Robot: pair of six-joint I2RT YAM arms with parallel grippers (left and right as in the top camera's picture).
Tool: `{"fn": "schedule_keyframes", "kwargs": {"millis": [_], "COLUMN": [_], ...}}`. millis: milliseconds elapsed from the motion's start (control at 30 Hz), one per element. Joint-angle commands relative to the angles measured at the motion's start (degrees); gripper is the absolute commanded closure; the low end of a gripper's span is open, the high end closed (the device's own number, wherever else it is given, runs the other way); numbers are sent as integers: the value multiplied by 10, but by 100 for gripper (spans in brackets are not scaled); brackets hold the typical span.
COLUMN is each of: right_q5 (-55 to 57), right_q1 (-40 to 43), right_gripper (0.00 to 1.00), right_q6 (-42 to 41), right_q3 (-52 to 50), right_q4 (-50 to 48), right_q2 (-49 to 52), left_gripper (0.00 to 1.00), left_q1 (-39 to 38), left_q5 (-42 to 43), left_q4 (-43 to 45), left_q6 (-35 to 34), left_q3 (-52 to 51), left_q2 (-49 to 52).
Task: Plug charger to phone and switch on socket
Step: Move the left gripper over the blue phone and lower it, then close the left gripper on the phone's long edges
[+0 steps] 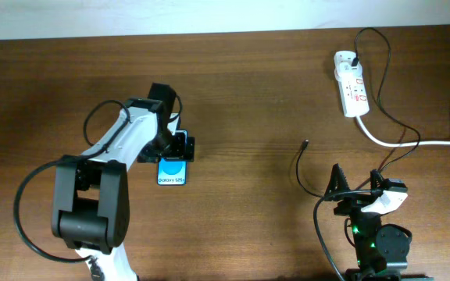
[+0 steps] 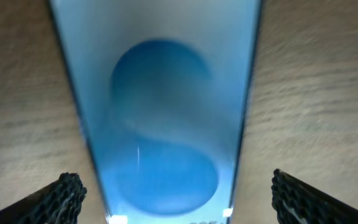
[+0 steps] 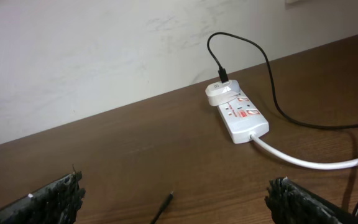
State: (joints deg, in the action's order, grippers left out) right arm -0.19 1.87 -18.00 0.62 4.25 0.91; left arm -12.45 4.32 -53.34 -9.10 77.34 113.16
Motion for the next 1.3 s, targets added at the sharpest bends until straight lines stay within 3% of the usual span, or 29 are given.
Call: {"fn": "schedule_keyframes", "kwargs": {"millis": [0,833,1267], "right_q5": [5,5,5], "right_q1": [-5,-5,-5], "right_gripper": [2,2,2], "right_q6": [-1,-1,-1], "right_q3": [-3,-3,-3], "right_q4": [3,3,3], "right_q2": [-5,-5,-5], "left_gripper": [1,1,1], "left_q1": [-6,-6,-7], "left_q5": [4,-23,-41], "left_q4": [25,81,167], "left_q6": [-7,-7,-7], "left_q3": [-31,-37,-137], "left_q2": [7,6,6]}}
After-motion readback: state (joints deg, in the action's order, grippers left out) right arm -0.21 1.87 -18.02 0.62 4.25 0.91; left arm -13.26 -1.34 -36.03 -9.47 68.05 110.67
